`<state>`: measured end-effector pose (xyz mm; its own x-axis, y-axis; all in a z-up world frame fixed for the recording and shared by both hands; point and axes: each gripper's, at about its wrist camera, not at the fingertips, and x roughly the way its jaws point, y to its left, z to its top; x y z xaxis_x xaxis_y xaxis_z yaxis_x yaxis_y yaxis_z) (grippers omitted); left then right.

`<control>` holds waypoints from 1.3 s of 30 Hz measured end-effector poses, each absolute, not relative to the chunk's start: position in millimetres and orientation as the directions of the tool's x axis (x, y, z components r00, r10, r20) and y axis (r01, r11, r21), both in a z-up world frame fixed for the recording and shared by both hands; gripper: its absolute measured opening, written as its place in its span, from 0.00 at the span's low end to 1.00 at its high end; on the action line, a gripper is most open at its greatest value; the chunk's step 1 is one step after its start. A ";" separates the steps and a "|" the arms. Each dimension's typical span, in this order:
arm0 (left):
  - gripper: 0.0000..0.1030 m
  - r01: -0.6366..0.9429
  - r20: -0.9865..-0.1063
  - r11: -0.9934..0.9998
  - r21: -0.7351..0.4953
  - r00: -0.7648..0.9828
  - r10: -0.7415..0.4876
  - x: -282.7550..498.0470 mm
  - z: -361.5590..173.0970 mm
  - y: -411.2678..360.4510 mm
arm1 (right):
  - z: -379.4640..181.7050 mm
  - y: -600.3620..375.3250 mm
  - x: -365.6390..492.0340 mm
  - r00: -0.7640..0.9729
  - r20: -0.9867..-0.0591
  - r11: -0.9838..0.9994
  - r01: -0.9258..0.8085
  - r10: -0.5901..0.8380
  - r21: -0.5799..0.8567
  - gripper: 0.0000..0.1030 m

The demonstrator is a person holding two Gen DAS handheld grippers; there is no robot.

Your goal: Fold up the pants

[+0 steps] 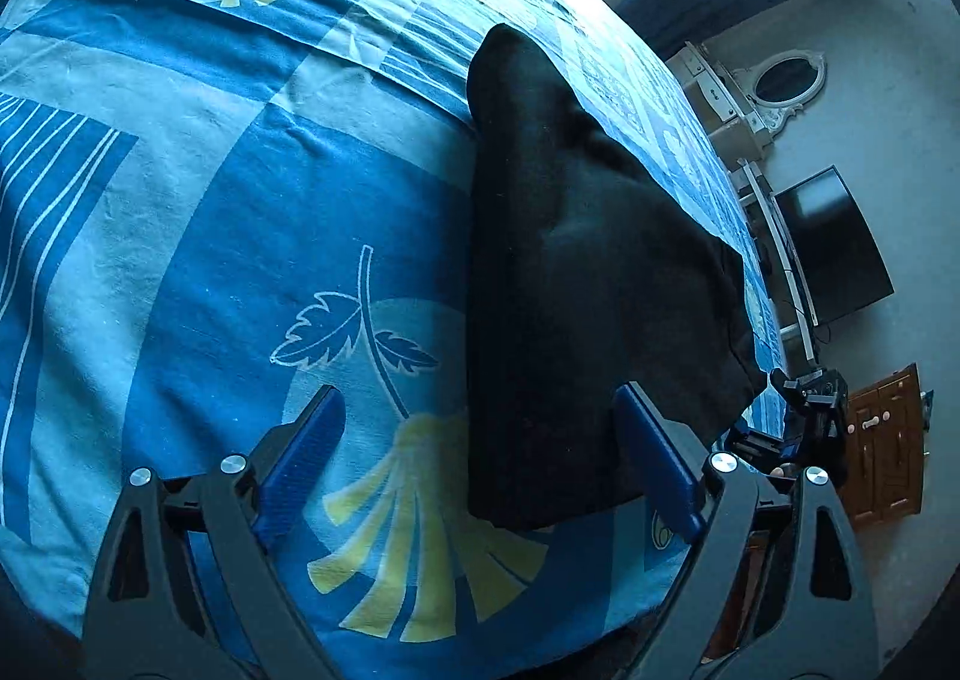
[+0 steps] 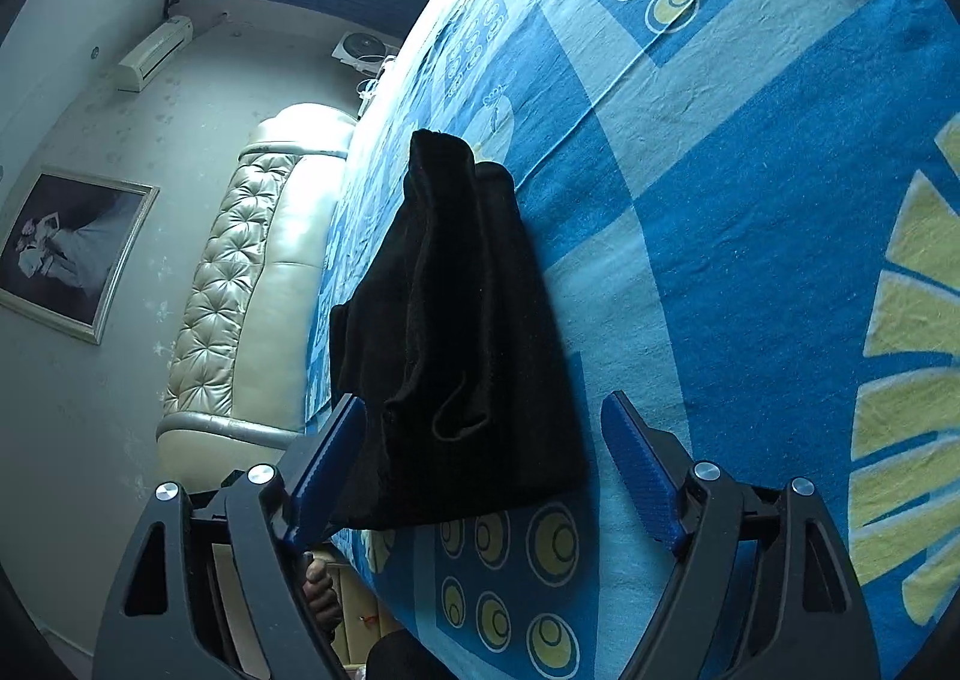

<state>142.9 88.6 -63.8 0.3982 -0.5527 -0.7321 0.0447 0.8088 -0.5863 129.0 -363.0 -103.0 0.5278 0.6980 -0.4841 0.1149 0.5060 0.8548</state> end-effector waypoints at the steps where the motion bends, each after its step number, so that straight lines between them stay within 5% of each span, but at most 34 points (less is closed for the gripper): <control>1: 0.88 0.050 -0.724 0.800 -0.598 0.394 -0.566 142.8 -63.4 86.3 | -103.2 -359.9 130.2 0.526 -0.483 0.504 0.115 0.700 0.856 0.77; 10: 0.87 0.028 -0.679 0.738 -0.674 0.367 -0.635 147.6 -70.9 66.4 | -104.4 -329.1 146.1 0.507 -0.525 0.566 0.086 0.684 0.820 0.80; 12: 0.62 0.051 -0.711 0.768 -0.639 0.344 -0.614 147.2 -69.9 56.3 | -102.9 -322.3 147.1 0.491 -0.548 0.596 0.070 0.677 0.800 0.73; 13: 0.57 0.054 -0.729 0.785 -0.617 0.336 -0.596 146.9 -69.6 52.7 | -103.0 -319.1 147.3 0.480 -0.564 0.612 0.069 0.672 0.788 0.57; 14: 0.54 0.058 -0.739 0.798 -0.601 0.342 -0.581 146.0 -67.5 50.4 | -103.5 -318.4 147.0 0.476 -0.576 0.624 0.072 0.665 0.778 0.53; 19: 0.34 0.083 -0.768 0.841 -0.534 0.367 -0.525 139.6 -48.4 41.4 | -100.1 -326.4 140.3 0.488 -0.555 0.608 0.059 0.674 0.791 0.41; 39: 0.34 0.111 -0.801 0.892 -0.438 0.403 -0.443 110.6 -38.1 47.9 | -106.8 -321.4 107.1 0.442 -0.554 0.600 0.044 0.706 0.799 0.40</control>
